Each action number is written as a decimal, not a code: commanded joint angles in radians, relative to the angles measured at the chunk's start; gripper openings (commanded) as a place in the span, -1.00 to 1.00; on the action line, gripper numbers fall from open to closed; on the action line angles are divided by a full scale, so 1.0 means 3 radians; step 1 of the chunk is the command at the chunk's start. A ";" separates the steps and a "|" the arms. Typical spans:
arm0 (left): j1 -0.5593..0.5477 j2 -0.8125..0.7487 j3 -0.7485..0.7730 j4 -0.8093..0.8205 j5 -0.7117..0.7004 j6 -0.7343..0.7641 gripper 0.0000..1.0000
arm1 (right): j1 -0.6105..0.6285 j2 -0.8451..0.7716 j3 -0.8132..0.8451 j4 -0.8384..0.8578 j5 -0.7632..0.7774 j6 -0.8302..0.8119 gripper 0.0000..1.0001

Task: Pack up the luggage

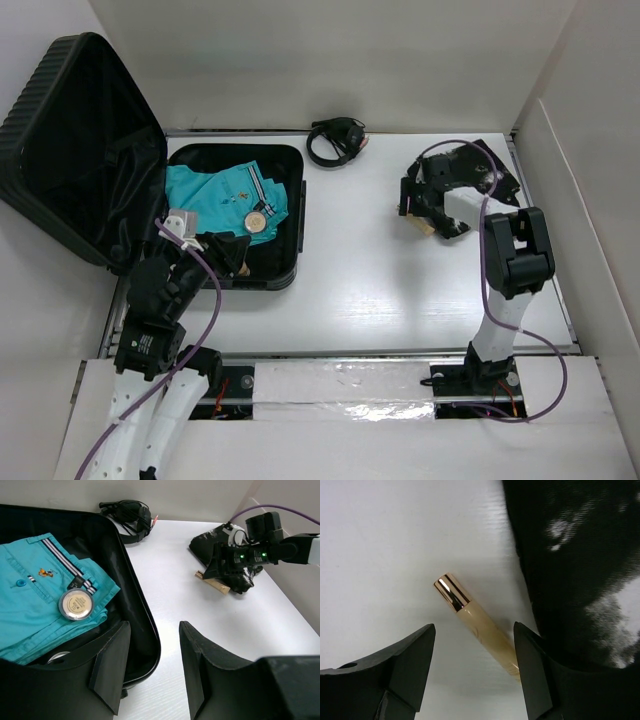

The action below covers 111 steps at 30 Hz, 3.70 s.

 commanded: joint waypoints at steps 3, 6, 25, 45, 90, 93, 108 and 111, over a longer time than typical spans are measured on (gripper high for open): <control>-0.0037 -0.0065 0.0153 0.0123 -0.0009 0.0019 -0.18 | 0.0073 0.0136 0.0283 -0.0324 -0.0235 -0.0163 0.33; -0.0037 -0.0075 0.0163 0.0123 -0.0039 0.0019 -0.18 | 0.0139 0.0116 0.0252 -0.0391 -0.0149 -0.0168 0.06; -0.0098 -0.0096 0.0158 0.0128 -0.0060 0.0014 -0.18 | 0.0921 -0.0446 0.0517 -0.0044 -0.1033 0.0066 -0.59; -0.0098 -0.0096 0.0168 0.0113 -0.0075 0.0019 -0.18 | 0.1030 0.0484 0.1786 0.0734 -0.0671 0.0747 -0.72; -0.0165 -0.0341 0.0194 0.0021 -0.0356 0.0014 -0.18 | 0.0549 0.2357 0.3853 -0.1174 0.0583 0.0798 0.16; -0.0165 -0.0321 0.0189 0.0026 -0.0326 0.0014 -0.17 | 0.0518 0.2233 0.3556 -0.1173 0.0730 0.0650 0.17; -0.0165 -0.0259 0.0178 0.0041 -0.0326 0.0014 -0.17 | 0.0411 0.1864 0.2890 -0.0994 0.0660 0.0241 0.23; -0.0165 -0.0254 0.0178 0.0041 -0.0341 0.0014 -0.17 | 0.0411 0.2094 0.3171 -0.1102 0.0532 0.0261 0.22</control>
